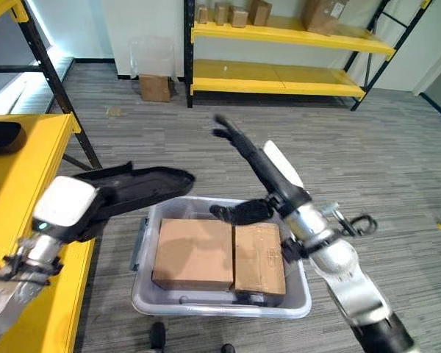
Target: Move parts from the plastic box to the shelf.
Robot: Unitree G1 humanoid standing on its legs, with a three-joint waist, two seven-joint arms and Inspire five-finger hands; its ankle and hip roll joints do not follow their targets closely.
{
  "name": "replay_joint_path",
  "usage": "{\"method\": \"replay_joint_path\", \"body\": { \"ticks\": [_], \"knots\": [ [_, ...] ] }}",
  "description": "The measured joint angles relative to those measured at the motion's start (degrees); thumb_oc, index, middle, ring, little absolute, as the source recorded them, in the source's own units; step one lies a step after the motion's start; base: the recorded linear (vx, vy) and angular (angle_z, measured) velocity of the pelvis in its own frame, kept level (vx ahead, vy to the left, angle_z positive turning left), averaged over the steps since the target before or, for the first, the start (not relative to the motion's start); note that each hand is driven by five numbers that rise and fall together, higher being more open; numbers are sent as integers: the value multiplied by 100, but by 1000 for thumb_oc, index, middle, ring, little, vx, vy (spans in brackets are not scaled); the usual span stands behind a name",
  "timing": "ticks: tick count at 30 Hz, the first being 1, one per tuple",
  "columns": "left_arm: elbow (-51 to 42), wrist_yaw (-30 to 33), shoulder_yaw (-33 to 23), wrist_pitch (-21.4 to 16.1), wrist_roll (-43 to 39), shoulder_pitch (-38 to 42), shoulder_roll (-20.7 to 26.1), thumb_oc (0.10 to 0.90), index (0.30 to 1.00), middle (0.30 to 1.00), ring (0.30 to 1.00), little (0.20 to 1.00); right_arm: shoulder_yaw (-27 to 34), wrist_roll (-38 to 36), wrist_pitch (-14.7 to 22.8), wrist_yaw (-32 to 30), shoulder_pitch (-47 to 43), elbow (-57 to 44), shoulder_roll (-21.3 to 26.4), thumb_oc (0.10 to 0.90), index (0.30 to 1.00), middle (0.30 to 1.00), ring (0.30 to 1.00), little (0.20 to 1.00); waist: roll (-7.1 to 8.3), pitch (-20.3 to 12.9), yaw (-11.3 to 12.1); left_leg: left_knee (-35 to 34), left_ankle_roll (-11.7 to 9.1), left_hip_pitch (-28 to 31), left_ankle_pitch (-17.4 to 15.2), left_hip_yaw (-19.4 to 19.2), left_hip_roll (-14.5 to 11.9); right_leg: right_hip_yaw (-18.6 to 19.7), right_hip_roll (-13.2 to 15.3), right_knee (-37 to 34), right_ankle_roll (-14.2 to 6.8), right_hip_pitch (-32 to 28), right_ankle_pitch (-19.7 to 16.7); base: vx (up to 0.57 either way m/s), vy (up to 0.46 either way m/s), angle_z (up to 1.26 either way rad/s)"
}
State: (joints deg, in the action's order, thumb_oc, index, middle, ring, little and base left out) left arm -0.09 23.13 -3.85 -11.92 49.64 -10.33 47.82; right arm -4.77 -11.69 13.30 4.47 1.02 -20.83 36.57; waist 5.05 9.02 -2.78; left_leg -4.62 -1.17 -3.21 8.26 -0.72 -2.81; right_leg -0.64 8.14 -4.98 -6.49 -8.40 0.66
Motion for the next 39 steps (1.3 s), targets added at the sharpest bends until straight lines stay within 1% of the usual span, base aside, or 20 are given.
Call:
{"method": "replay_joint_path", "body": {
  "ticks": [8,12,14,15,18,20,21,22,23,24,25,27,29,30,31,32,33,35,36,39],
  "knots": [
    [-73,11,-338,35,-3,-820,-474,400,300,300,300,300,364,-317,-74,293,1037,-147,-85,900,1000,1000,1000,1000,-343,-15,8,1,-112,15,18,210,-75,-161,-158,5,49,-118,42,-77,-118,13],
    [-307,16,-672,16,-245,-1333,-1120,400,300,300,300,300,468,-556,-37,314,1351,-133,-119,900,1000,1000,1000,1000,-396,-17,-6,10,-210,19,85,370,-214,-304,-339,190,189,-119,179,-104,-172,16],
    [-346,14,-665,48,-401,-1513,-1155,400,300,300,300,300,315,-654,-42,309,1363,-82,-140,900,1000,1000,1000,1000,-507,-9,172,20,-369,-37,203,588,-412,-476,-623,453,343,-28,318,-220,-273,39],
    [-382,12,-672,64,-441,-1546,-1190,400,300,300,300,300,228,-654,-43,277,1307,-59,-135,900,1000,1000,1000,1000,-548,3,160,15,-465,-62,238,709,-498,-557,-706,566,403,12,364,-280,-262,53],
    [-535,15,-690,87,-458,-1583,-1239,400,300,300,300,300,-143,-653,-45,191,872,64,-127,900,1000,1000,1000,1000,-769,58,489,5,-472,-129,308,886,-799,-753,-1034,911,606,153,485,-256,-125,26],
    [-734,18,-687,72,-539,-1562,-1237,400,300,300,300,300,-420,-651,-41,77,439,119,-90,900,1000,1000,1000,1000,-892,83,566,-17,-447,-326,307,1023,-922,-966,-1173,1137,728,337,550,-205,-37,43],
    [-808,19,-653,36,-612,-1475,-1227,400,300,300,300,300,-558,-627,-41,-10,227,120,-76,900,1000,1000,1000,1000,-942,131,623,-18,-309,-495,63,967,-953,-1157,-1135,1232,801,432,557,-160,2,82],
    [-855,21,-600,3,-627,-1295,-1213,400,300,300,300,300,-623,-617,-32,-64,86,112,-80,900,1000,1000,1000,1000,-815,188,589,63,-333,-586,-274,772,-931,-1368,-1001,1209,843,494,535,-303,-50,117],
    [-854,100,-535,-77,-653,-1103,-1157,400,300,300,300,300,-628,-461,-32,-118,-74,129,-75,900,1000,1000,1000,1000,-734,275,757,236,-298,-645,-357,442,-868,-1615,-772,1265,904,622,532,-353,-70,180],
    [-765,151,-342,-116,-655,-871,-1049,400,300,300,300,300,-711,-403,4,-336,-60,162,-134,900,1000,1000,1000,1000,-601,340,702,875,-207,-629,-638,-397,-733,-2189,-443,995,938,480,368,-331,-82,179],
    [-752,162,-296,-125,-662,-796,-1059,400,300,300,300,300,-747,-401,-22,-383,-37,163,-152,900,1000,1000,1000,1000,-517,353,639,1195,-238,-614,-634,-517,-677,-2303,-335,900,954,412,277,-146,-36,148],
    [-769,247,-301,-193,-661,-782,-1053,400,300,300,300,300,-753,-389,-14,-346,-49,157,-76,900,1000,1000,1000,1000,-446,393,670,1718,-300,-367,-814,-370,-722,-2483,-150,898,935,419,247,-33,-12,73],
    [-787,247,-260,-211,-658,-710,-1063,400,300,300,300,300,-648,-402,6,-360,194,134,-76,900,1000,1000,1000,1000,-383,388,520,2169,-434,-134,-966,-457,-718,-2848,2,693,724,241,120,30,38,105],
    [-910,252,-281,-192,-659,-712,-1071,400,300,300,300,300,-557,-403,18,-367,309,121,-2,900,1000,1000,1000,1000,-448,393,440,2010,-389,147,-820,-533,-764,-2886,79,795,719,271,181,96,101,124],
    [-949,251,-277,-187,-658,-600,-1058,400,300,300,300,300,-519,-401,-14,-374,393,263,-53,900,1000,1000,1000,1000,-467,417,410,1916,-342,115,-893,-713,-695,-2844,193,1142,713,374,251,86,238,117],
    [-1018,265,-324,-175,-662,-545,-1015,400,300,300,300,300,-506,-402,-14,-375,498,270,-121,900,1000,1000,1000,1000,-419,394,384,1801,-320,117,-907,-678,-597,-2527,193,1075,809,399,278,136,263,98],
    [-1083,291,-392,-172,-662,-533,-973,400,300,300,300,300,-491,-400,-14,-363,543,274,-162,900,1000,1000,1000,1000,-340,356,386,1612,-275,112,-976,-683,-514,-2368,207,940,784,364,324,105,215,84],
    [-1230,397,-446,-174,-679,-402,-1080,400,300,300,300,300,-35,-355,-40,-407,793,336,-489,900,1000,1000,1000,1000,-363,240,331,949,-179,171,-1076,-783,-388,-2793,329,784,357,298,71,105,288,114],
    [-1290,524,-556,-168,-683,-503,-989,400,300,300,300,300,89,-338,-44,-436,814,348,-579,900,1000,1000,1000,1000,-259,178,475,914,-129,126,-999,-734,-187,-2664,480,702,332,280,-9,107,393,98],
    [-1358,554,-562,-158,-668,-607,-978,400,300,300,300,300,136,-188,-43,-489,803,347,-646,900,1000,1000,1000,1000,-298,102,466,802,4,143,-923,-521,-12,-2747,612,721,426,207,-259,45,248,43]
  ]
}}
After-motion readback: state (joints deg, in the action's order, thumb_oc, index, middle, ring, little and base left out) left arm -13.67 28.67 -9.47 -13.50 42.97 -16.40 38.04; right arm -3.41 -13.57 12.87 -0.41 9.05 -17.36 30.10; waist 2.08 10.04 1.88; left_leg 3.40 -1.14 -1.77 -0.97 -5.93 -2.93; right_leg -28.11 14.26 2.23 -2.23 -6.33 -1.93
